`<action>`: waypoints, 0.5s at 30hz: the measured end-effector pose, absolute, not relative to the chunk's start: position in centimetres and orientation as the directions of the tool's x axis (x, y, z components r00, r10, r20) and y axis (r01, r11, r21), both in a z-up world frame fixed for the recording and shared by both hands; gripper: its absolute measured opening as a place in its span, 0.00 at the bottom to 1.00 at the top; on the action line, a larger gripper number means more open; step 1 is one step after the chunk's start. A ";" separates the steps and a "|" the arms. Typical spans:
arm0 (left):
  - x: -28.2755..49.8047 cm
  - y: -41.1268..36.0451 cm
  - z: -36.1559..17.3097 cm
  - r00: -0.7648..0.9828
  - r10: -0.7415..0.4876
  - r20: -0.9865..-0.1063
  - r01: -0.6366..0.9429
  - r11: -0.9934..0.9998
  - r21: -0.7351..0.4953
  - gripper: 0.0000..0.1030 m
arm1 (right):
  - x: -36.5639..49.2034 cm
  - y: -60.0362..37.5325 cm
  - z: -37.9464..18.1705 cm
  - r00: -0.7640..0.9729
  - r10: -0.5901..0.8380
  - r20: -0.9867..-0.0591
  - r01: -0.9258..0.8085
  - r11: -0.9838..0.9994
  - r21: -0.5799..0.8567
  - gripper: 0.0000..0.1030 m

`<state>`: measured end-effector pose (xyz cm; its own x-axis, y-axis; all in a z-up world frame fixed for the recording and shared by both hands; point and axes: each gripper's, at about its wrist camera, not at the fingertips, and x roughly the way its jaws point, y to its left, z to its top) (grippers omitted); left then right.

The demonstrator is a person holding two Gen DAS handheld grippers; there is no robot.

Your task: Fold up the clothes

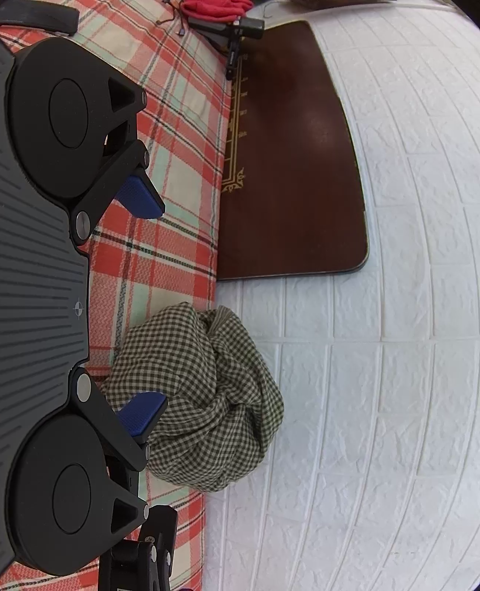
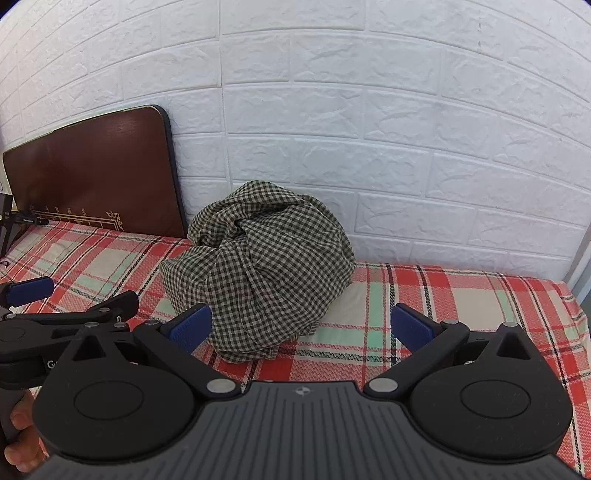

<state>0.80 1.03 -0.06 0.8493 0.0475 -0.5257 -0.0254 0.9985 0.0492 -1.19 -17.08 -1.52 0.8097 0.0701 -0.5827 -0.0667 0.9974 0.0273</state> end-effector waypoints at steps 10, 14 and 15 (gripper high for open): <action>0.7 1.0 0.0 0.849 0.040 -0.526 -0.017 0.999 0.049 1.00 | -1.3 -17.1 -1.5 0.809 0.073 -0.583 -0.070 0.997 0.028 1.00; 0.7 1.0 0.0 0.848 0.035 -0.529 -0.010 0.999 0.049 1.00 | -1.3 -17.1 -1.5 0.809 0.075 -0.583 -0.071 0.997 0.030 1.00; 0.6 0.9 0.0 0.848 0.034 -0.529 -0.010 0.999 0.048 1.00 | -1.3 -17.1 -1.5 0.809 0.075 -0.584 -0.070 0.997 0.031 1.00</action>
